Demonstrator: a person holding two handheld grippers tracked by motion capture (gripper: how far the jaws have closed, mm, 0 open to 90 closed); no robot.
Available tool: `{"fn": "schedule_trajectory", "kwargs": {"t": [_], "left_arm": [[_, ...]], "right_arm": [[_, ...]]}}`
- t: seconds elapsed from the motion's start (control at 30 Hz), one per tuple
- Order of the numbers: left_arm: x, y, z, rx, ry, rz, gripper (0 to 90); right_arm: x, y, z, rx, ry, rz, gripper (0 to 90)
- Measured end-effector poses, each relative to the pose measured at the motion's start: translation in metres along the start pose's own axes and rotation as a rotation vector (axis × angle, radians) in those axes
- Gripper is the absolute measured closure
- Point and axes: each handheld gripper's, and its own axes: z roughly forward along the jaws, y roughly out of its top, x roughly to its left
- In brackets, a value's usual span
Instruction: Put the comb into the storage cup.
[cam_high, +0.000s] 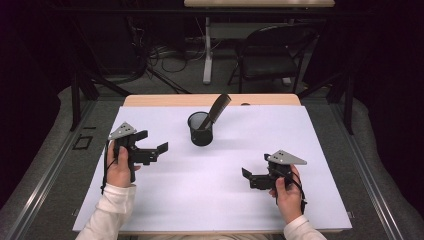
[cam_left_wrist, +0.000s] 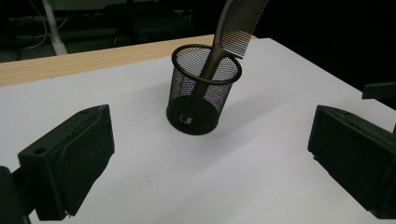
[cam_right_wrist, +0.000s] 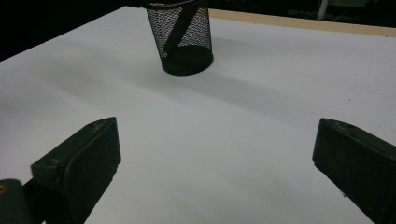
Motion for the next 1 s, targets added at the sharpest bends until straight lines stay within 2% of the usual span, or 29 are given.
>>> {"fn": "schedule_trajectory", "kwargs": {"t": [0.33,0.57,0.77,1.0], "left_arm": [[0.0,-0.001,0.002,0.003,0.0,0.003,0.7],[0.001,-0.001,0.002,0.002,0.004,0.003,0.7],[0.001,-0.001,0.001,0.001,0.004,0.001,0.7],[0.001,-0.001,0.002,0.003,0.004,0.0,0.7]], "right_arm": [[-0.01,-0.007,-0.001,-0.014,-0.023,0.029,3.0],[-0.014,-0.009,0.0,0.007,-0.054,0.029,3.4],[-0.019,-0.012,0.002,0.012,-0.063,0.059,4.1],[-0.021,-0.013,0.002,0.023,-0.072,0.062,4.7]]}}
